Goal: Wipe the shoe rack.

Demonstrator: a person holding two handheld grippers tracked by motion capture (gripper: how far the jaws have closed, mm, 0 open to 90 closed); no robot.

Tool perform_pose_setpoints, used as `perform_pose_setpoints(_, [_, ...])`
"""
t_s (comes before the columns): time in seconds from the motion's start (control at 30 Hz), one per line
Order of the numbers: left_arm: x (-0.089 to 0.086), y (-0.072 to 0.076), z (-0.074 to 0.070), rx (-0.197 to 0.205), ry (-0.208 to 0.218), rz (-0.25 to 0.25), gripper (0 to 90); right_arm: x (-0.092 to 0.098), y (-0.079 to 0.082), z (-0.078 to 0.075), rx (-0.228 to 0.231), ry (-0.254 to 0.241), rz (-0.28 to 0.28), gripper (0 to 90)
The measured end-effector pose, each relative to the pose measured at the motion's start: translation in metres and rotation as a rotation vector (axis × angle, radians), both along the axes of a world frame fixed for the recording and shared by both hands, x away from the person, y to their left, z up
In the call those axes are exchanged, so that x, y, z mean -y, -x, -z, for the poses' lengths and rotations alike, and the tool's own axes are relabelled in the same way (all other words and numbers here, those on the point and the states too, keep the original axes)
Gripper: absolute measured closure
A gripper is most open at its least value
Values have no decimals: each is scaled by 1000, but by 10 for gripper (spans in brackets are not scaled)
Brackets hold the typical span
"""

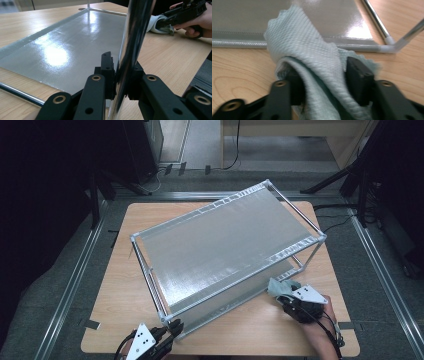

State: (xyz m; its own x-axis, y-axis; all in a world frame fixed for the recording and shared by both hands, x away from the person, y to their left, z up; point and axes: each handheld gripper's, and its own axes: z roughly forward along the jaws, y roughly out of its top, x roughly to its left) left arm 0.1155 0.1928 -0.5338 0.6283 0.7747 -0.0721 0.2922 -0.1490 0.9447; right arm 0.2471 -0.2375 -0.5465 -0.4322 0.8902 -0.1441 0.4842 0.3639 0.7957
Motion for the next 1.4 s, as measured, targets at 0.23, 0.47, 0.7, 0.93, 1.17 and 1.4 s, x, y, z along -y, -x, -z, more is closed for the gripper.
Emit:
perform_pose_setpoints(0.23, [0, 0, 0, -2, -2, 1, 801, 10, 16, -7, -25, 4, -4, 168])
perform_pose_setpoints(0.47, [0, 0, 0, -2, -5, 1, 801, 24, 40, -26, -25, -28, -55, 107])
perform_pose_setpoints(0.7, [0, 0, 0, -3, -2, 2, 801, 25, 38, -44, 57, -217, -25, 397])
perform_pose_setpoints(0.93, [0, 0, 0, -3, -3, 3, 801, 9, 20, -8, -89, -72, 84, 281])
perform_pose_setpoints(1.17, [0, 0, 0, -2, -6, 2, 801, 18, 17, 2, -165, -161, 138, 320])
perform_pose_setpoints(1.4, [0, 0, 0, -3, -7, 3, 801, 15, 21, 0, -191, -198, 87, 727])
